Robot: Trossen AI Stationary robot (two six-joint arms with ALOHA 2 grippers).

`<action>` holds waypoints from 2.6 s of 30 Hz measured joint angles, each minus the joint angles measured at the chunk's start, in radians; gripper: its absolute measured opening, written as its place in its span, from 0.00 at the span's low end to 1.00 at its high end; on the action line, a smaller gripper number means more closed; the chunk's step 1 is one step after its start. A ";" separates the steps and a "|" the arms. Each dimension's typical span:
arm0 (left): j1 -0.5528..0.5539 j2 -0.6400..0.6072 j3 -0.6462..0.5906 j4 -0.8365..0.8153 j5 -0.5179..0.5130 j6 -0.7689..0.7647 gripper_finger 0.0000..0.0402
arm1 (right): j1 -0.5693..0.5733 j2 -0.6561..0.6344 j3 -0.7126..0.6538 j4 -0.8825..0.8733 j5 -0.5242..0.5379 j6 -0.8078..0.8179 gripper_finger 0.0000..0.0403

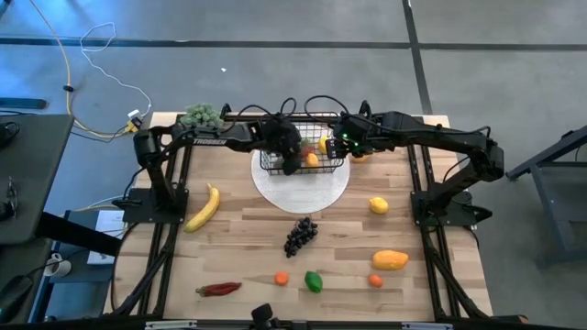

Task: Build produce basket
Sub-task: Put the green cucumber into the black wire basket, then put the bottom yellow mango into the black wire basket

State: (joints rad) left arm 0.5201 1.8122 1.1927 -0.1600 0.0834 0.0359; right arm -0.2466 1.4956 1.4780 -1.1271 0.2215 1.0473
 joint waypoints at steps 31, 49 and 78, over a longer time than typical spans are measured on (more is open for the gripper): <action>-0.014 -0.401 0.000 -0.390 -0.008 0.021 0.56 | 0.424 0.007 0.000 -0.070 -0.193 0.160 0.58; -0.080 -0.410 0.000 -0.453 -0.008 -0.009 0.56 | 0.639 0.032 -0.011 -0.324 -0.307 0.187 0.76; -0.280 -0.410 0.000 -0.457 -0.006 -0.270 0.56 | 0.955 0.032 -0.381 -0.044 -0.393 -0.185 0.76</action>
State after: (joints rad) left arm 0.2399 1.4025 1.1931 -0.6167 0.0772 -0.2345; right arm 0.7081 1.5280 1.0968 -1.1712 -0.1720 0.8625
